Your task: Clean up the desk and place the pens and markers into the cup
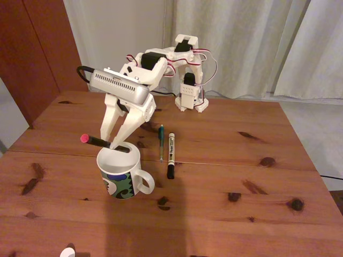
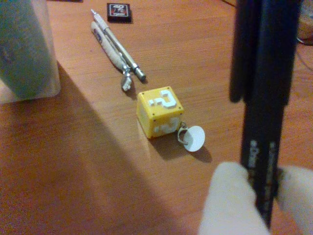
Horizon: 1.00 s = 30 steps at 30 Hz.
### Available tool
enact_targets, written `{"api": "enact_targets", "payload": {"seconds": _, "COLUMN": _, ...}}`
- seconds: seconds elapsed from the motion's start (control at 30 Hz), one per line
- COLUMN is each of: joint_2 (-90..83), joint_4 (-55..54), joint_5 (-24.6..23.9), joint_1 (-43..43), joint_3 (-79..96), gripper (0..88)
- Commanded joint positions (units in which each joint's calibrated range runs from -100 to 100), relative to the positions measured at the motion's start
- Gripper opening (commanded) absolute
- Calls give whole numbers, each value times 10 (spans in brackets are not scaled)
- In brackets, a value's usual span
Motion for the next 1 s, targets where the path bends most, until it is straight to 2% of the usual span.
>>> {"api": "enact_targets", "payload": {"seconds": 0.0, "joint_2": -10, "joint_4": -10, "joint_5": -6, "joint_1": 2, "joint_3": -35, "gripper": 8}}
{"api": "enact_targets", "payload": {"seconds": 0.4, "joint_2": -10, "joint_4": -126, "joint_5": -5, "joint_1": 11, "joint_3": 38, "gripper": 15}}
{"api": "enact_targets", "payload": {"seconds": 0.67, "joint_2": -14, "joint_4": -136, "joint_5": -5, "joint_1": 11, "joint_3": 52, "gripper": 19}}
{"api": "enact_targets", "payload": {"seconds": 0.83, "joint_2": -17, "joint_4": -136, "joint_5": -6, "joint_1": 11, "joint_3": 52, "gripper": 135}}
{"api": "enact_targets", "payload": {"seconds": 0.97, "joint_2": -17, "joint_4": -135, "joint_5": -5, "joint_1": 11, "joint_3": 52, "gripper": 159}}
